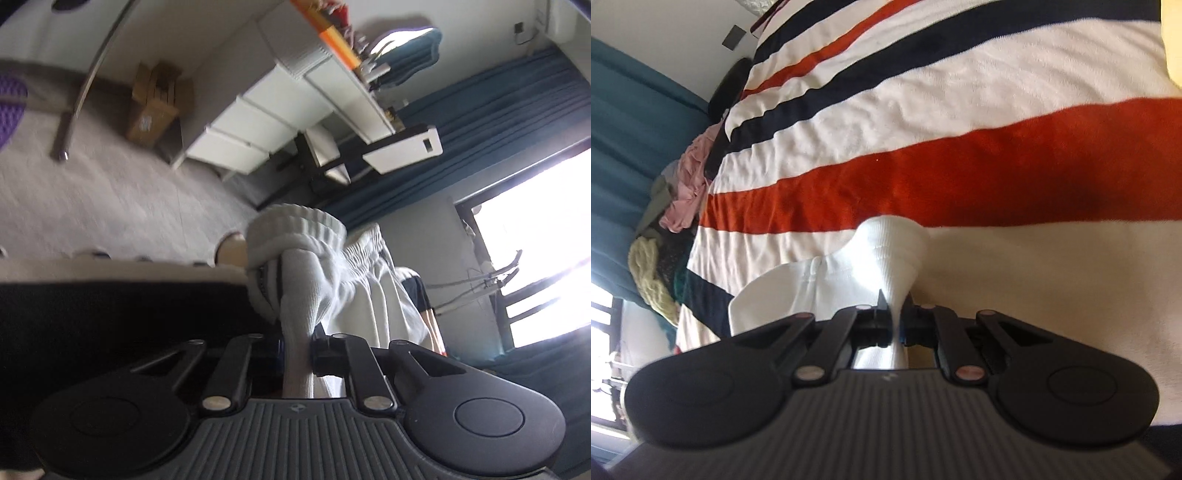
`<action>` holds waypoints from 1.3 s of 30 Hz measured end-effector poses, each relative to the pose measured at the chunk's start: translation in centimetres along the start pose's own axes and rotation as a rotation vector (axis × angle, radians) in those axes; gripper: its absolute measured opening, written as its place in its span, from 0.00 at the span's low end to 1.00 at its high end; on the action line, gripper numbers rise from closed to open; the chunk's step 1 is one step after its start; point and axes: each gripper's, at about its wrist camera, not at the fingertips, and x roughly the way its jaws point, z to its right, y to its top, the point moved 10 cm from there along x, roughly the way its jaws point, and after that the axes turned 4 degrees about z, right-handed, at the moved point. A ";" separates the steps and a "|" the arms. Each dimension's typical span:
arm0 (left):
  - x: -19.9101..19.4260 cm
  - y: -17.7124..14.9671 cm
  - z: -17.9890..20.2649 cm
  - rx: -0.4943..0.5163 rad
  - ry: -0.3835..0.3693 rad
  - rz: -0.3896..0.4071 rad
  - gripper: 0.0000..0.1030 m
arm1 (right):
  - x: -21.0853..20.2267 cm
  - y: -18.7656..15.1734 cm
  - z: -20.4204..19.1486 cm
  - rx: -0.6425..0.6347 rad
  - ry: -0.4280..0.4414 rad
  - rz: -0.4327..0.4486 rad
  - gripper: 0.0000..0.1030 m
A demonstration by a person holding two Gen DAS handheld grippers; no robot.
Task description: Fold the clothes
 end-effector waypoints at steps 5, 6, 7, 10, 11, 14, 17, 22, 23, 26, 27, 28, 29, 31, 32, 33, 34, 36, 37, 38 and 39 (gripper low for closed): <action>-0.9 -0.6 0.3 0.136 0.148 -0.014 0.13 | -0.2 -0.2 1.0 -0.005 -0.058 0.009 0.07; -0.7 -0.6 0.3 0.140 0.162 -0.026 0.14 | -0.1 -0.3 1.2 -0.002 -0.072 0.003 0.07; -0.6 -0.5 0.3 0.149 0.169 -0.031 0.16 | 0.0 -0.3 1.6 0.009 -0.087 -0.006 0.08; -1.2 -0.3 1.2 0.216 0.196 -0.021 0.30 | 0.0 -0.3 2.1 0.038 -0.112 -0.017 0.16; -1.5 -0.3 1.6 0.240 0.207 -0.009 0.36 | -0.1 -0.2 2.1 0.044 -0.106 -0.013 0.23; -3.2 -0.6 3.6 0.353 0.201 0.065 0.57 | -0.9 0.6 1.7 0.004 -0.105 0.049 0.51; -4.8 -1.4 6.4 0.481 0.165 0.138 0.74 | -2.4 1.5 -0.1 -0.081 -0.079 0.148 0.72; -6.6 -6.5 12.7 0.678 -0.003 0.182 0.80 | -4.8 0.8 -5.5 -0.271 0.080 0.237 0.72; -6.7 -7.9 14.0 0.715 -0.040 0.181 0.80 | -5.2 0.3 -6.7 -0.314 0.130 0.236 0.72; -6.4 -12.5 17.6 0.808 -0.149 0.136 0.82 | -6.1 -1.9 -10.2 -0.454 0.266 0.212 0.72; -6.0 -14.2 18.7 0.838 -0.178 0.112 0.82 | -6.4 -2.9 -11.3 -0.502 0.315 0.194 0.72; -5.6 -16.0 19.7 0.869 -0.206 0.091 0.82 | -6.5 -4.0 -12.4 -0.543 0.359 0.171 0.72; -5.2 -17.6 20.8 0.902 -0.232 0.078 0.82 | -6.6 -4.9 -13.1 -0.571 0.387 0.155 0.72; -4.1 -20.7 22.6 0.946 -0.284 0.043 0.82 | -6.8 -6.9 -14.6 -0.628 0.444 0.121 0.72; -3.5 -22.1 23.3 0.965 -0.307 0.024 0.82 | -7.0 -7.9 -15.3 -0.656 0.473 0.104 0.72; -2.7 -23.6 23.8 0.986 -0.325 0.008 0.82 | -7.1 -8.9 -16.0 -0.684 0.501 0.086 0.72; -2.0 -25.0 24.2 1.004 -0.338 -0.004 0.82 | -7.2 -9.9 -16.6 -0.708 0.526 0.071 0.72; -0.6 -27.2 23.8 1.024 -0.362 -0.033 0.82 | -7.1 -11.6 -17.6 -0.742 0.556 0.050 0.72; -0.2 -28.4 23.1 1.027 -0.374 -0.051 0.82 | -6.9 -12.1 -18.0 -0.756 0.560 0.045 0.72; 0.3 -29.5 22.5 1.032 -0.383 -0.068 0.82 | -6.7 -12.8 -18.4 -0.764 0.560 0.039 0.72; 0.9 -30.4 21.7 1.044 -0.385 -0.085 0.82 | -6.4 -13.3 -18.8 -0.765 0.561 0.031 0.72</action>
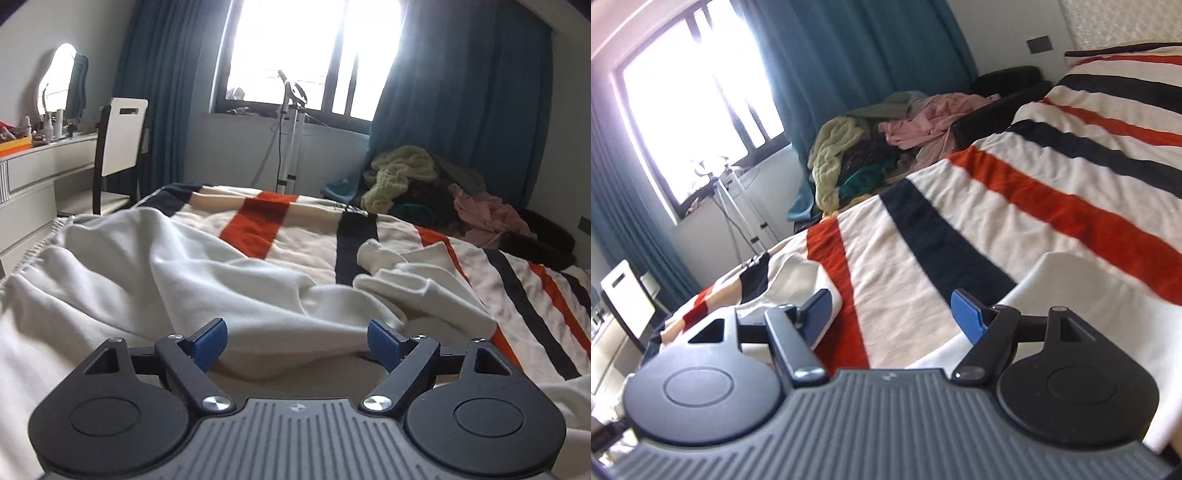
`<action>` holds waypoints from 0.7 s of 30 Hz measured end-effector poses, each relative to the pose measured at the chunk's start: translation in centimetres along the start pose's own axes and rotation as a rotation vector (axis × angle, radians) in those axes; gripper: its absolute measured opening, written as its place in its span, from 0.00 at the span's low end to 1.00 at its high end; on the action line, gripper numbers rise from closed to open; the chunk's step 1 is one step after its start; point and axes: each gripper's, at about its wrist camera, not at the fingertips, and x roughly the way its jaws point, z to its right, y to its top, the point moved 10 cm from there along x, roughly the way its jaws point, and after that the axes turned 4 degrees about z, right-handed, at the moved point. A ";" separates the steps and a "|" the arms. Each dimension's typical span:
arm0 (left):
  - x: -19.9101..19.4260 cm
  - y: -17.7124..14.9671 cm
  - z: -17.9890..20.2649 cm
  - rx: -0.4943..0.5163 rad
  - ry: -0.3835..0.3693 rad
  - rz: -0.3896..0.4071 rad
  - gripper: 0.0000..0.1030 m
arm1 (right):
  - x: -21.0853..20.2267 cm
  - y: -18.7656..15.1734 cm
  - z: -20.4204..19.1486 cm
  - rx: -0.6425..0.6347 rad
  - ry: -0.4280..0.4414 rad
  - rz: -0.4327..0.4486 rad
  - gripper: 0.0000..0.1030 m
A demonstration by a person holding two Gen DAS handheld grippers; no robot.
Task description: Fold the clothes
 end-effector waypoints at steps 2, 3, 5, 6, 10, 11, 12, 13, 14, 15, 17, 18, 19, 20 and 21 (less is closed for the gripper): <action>0.9 -2.0 0.5 0.044 -0.011 -0.026 0.82 | 1.1 -0.6 -1.1 0.002 0.011 -0.013 0.72; 1.2 -2.7 0.9 0.068 -0.016 -0.036 0.82 | 1.6 -0.9 -1.6 0.000 0.017 -0.019 0.72; 1.9 -3.6 1.4 0.098 -0.025 -0.045 0.82 | 2.5 -1.8 -2.8 -0.024 0.025 -0.032 0.72; 2.1 -3.8 1.7 0.103 -0.032 -0.047 0.82 | 3.0 -2.3 -3.5 -0.044 0.030 -0.042 0.72; 2.1 -4.5 2.1 0.114 -0.041 -0.059 0.82 | 4.7 -4.4 -5.6 -0.104 0.073 -0.106 0.72; 2.1 -4.8 1.9 0.105 -0.040 -0.068 0.82 | 5.3 -4.8 -6.0 -0.110 0.093 -0.127 0.72; 2.2 -5.0 1.7 0.096 -0.038 -0.077 0.82 | 5.9 -5.1 -6.4 -0.119 0.117 -0.146 0.72; 2.2 -5.1 1.6 0.090 -0.037 -0.085 0.82 | 6.8 -5.4 -6.9 -0.133 0.150 -0.160 0.72; 2.2 -5.0 1.5 0.089 -0.034 -0.085 0.82 | 7.8 -5.5 -7.4 -0.150 0.175 -0.171 0.71; 2.2 -4.9 1.2 0.083 -0.028 -0.082 0.82 | 9.4 -5.4 -7.7 -0.167 0.178 -0.179 0.70; 2.4 -4.8 0.5 0.054 -0.026 -0.091 0.82 | 13.4 -4.6 -7.9 -0.178 0.161 -0.198 0.71; 2.5 -4.8 0.2 0.037 -0.027 -0.098 0.82 | 15.4 -4.2 -8.0 -0.172 0.157 -0.205 0.71; 2.6 -4.7 -0.1 0.021 -0.029 -0.105 0.82 | 17.4 -3.6 -8.1 -0.141 0.161 -0.207 0.71; 2.8 -4.8 -0.3 0.008 -0.031 -0.111 0.82 | 19.3 -3.2 -8.2 -0.118 0.165 -0.209 0.71; 3.1 -4.8 -0.5 -0.006 -0.034 -0.117 0.82 | 21.1 -2.9 -8.5 -0.112 0.165 -0.209 0.71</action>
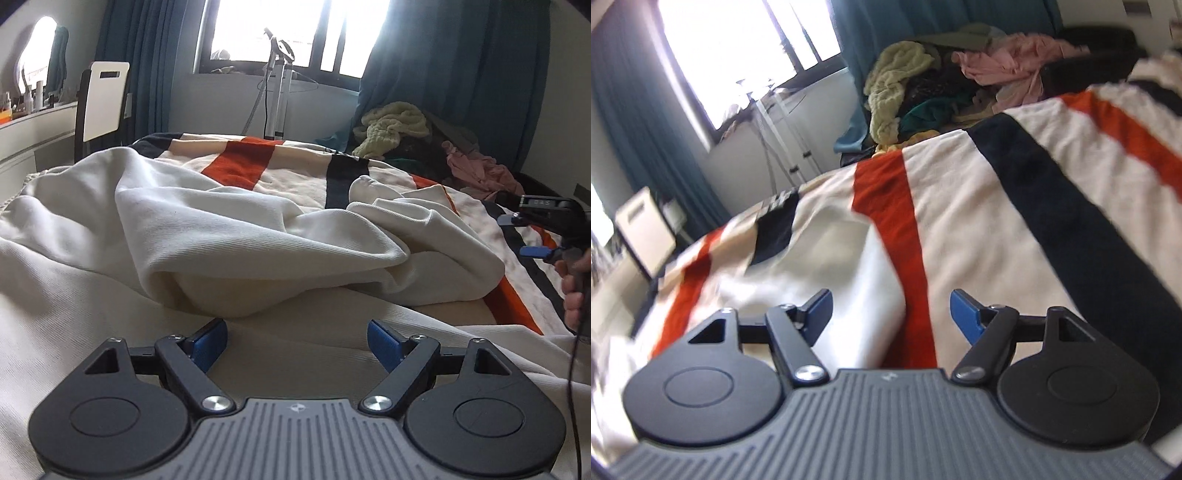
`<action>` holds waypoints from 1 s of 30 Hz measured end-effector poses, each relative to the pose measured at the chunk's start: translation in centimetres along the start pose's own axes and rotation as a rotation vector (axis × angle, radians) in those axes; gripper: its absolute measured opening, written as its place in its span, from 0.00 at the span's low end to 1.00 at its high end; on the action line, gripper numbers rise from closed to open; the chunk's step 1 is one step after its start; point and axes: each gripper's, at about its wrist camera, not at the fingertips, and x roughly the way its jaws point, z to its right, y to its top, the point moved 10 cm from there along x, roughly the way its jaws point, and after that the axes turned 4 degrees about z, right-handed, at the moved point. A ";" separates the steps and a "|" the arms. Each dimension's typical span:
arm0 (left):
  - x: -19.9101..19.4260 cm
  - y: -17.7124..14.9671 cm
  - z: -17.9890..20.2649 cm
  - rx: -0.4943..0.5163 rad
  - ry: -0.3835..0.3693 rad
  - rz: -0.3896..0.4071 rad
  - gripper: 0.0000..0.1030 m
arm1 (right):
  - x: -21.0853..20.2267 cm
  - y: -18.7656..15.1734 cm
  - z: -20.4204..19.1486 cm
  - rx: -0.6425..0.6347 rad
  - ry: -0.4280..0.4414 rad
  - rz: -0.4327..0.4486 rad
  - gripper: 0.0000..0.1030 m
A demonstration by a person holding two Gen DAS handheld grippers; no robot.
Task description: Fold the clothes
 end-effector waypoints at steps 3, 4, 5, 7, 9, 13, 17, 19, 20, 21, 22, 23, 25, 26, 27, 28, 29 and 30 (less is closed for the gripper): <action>1.0 0.0 -0.5 -0.028 -0.004 -0.013 0.83 | 5.0 1.1 -0.3 -0.053 -0.019 -0.020 0.71; 1.4 -0.1 -0.7 -0.040 -0.007 -0.019 0.83 | 6.5 1.0 -0.5 -0.073 -0.029 -0.035 0.71; 1.8 -0.2 -0.9 -0.052 -0.009 -0.023 0.85 | 7.9 0.9 -0.7 -0.088 -0.032 -0.051 0.71; 2.4 -0.1 -1.3 -0.081 -0.011 -0.019 0.86 | 10.3 0.4 -1.4 -0.105 -0.014 -0.087 0.71; 2.8 0.0 -1.7 -0.101 -0.011 -0.003 0.87 | 12.2 -0.2 -2.3 -0.137 -0.010 -0.109 0.64; 3.2 0.3 -2.2 -0.129 -0.009 0.029 0.88 | 13.3 0.7 -3.6 -0.159 -0.052 -0.080 0.07; 2.9 0.6 -2.7 -0.166 -0.011 0.051 0.87 | 9.2 6.3 -5.8 -0.117 -0.052 0.107 0.06; 2.6 0.8 -3.0 -0.182 -0.009 0.056 0.87 | 5.7 10.5 -6.4 -0.089 -0.074 0.227 0.06; 2.3 0.8 -3.1 -0.187 -0.006 0.058 0.87 | 3.6 12.5 -6.5 -0.082 -0.090 0.291 0.06; 2.1 0.9 -3.2 -0.192 -0.003 0.060 0.87 | 1.5 14.3 -6.2 -0.073 -0.114 0.353 0.05; 1.9 1.0 -3.3 -0.198 0.000 0.062 0.87 | -0.6 15.8 -5.5 -0.059 -0.154 0.410 0.05; 1.7 1.0 -3.4 -0.204 0.004 0.064 0.87 | -2.6 17.2 -4.6 -0.042 -0.195 0.463 0.05; 1.2 1.2 -3.6 -0.212 0.009 0.068 0.87 | -5.8 17.5 -1.6 -0.001 -0.272 0.506 0.05; 1.0 1.3 -3.7 -0.215 0.012 0.072 0.87 | -7.2 17.3 0.1 0.018 -0.309 0.514 0.06; 0.8 1.3 -3.8 -0.217 0.015 0.076 0.87 | -8.4 16.6 1.8 0.039 -0.340 0.511 0.06; 0.6 1.4 -3.9 -0.219 0.019 0.080 0.87 | -9.1 14.8 3.6 0.064 -0.358 0.483 0.06; 0.5 1.5 -4.0 -0.218 0.023 0.082 0.87 | -9.8 13.1 5.4 0.088 -0.377 0.455 0.06; 0.4 1.5 -4.0 -0.220 0.025 0.081 0.87 | -10.3 11.1 7.3 0.114 -0.395 0.425 0.06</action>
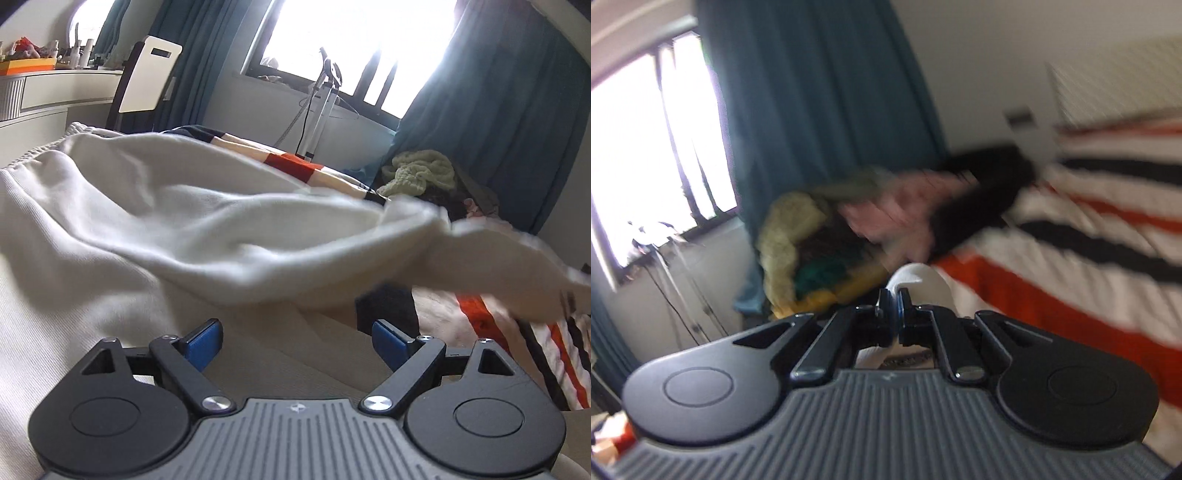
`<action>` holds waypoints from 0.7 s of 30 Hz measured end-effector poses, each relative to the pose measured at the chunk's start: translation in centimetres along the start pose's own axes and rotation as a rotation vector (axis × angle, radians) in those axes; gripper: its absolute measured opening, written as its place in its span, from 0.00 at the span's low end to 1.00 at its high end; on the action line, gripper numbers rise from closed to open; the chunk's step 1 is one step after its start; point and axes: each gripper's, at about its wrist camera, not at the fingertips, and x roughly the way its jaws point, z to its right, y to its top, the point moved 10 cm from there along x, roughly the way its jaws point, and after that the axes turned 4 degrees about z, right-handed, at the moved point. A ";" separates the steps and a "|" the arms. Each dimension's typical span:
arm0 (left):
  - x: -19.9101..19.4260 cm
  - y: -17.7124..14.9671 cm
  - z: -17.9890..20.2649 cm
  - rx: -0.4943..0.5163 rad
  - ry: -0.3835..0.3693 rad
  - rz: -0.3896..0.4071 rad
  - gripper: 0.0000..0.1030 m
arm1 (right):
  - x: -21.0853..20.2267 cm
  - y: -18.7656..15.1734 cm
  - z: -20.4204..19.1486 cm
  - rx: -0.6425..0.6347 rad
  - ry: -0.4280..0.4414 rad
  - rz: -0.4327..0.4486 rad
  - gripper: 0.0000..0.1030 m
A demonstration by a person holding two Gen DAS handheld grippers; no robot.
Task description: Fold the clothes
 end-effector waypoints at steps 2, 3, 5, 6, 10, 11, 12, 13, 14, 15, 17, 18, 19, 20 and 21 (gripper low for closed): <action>-0.2 0.1 -0.1 -0.003 0.004 0.000 0.87 | -1.0 -4.3 4.8 0.057 -0.048 -0.090 0.06; -0.3 0.1 -0.1 0.001 0.008 0.002 0.87 | -1.5 -6.6 7.1 0.102 -0.073 -0.137 0.06; -0.3 0.1 0.0 0.005 0.010 0.001 0.87 | -2.5 -10.9 11.0 0.194 -0.113 -0.222 0.06; -0.3 0.1 0.0 0.005 0.011 -0.002 0.87 | -3.0 -12.6 12.3 0.243 -0.127 -0.260 0.06; -0.2 0.1 0.4 0.035 0.013 -0.001 0.87 | -4.1 -13.5 12.8 0.328 -0.161 -0.320 0.08; -0.2 0.1 0.5 0.050 0.016 0.010 0.87 | -4.3 -13.1 12.3 0.319 -0.165 -0.319 0.08; -0.2 0.1 0.5 0.062 0.020 0.017 0.87 | -4.7 -12.6 11.8 0.297 -0.169 -0.317 0.09; 0.0 0.1 0.5 0.068 0.024 0.016 0.87 | -5.3 -11.9 11.0 0.245 -0.168 -0.309 0.09; 0.2 0.0 0.6 0.073 0.027 0.015 0.87 | -5.9 -11.4 10.3 0.191 -0.158 -0.301 0.10; 0.3 -0.1 0.6 0.078 0.028 0.014 0.87 | -6.7 -11.2 9.6 0.140 -0.151 -0.303 0.13; 0.4 -0.2 0.7 0.093 0.028 0.014 0.87 | -8.3 -10.9 8.6 0.093 -0.116 -0.318 0.57; 0.3 -0.2 0.8 0.100 0.025 0.015 0.87 | -9.1 -10.8 8.1 0.082 -0.092 -0.322 0.70; 0.1 -0.2 0.8 0.105 0.021 0.017 0.87 | -10.0 -10.6 7.7 0.075 -0.068 -0.319 0.84; 0.0 -0.3 0.9 0.110 0.016 0.019 0.87 | -11.1 -10.3 7.4 0.079 -0.044 -0.301 0.83; -0.2 -0.3 1.0 0.115 0.012 0.021 0.87 | -12.2 -10.3 6.9 0.083 -0.016 -0.289 0.83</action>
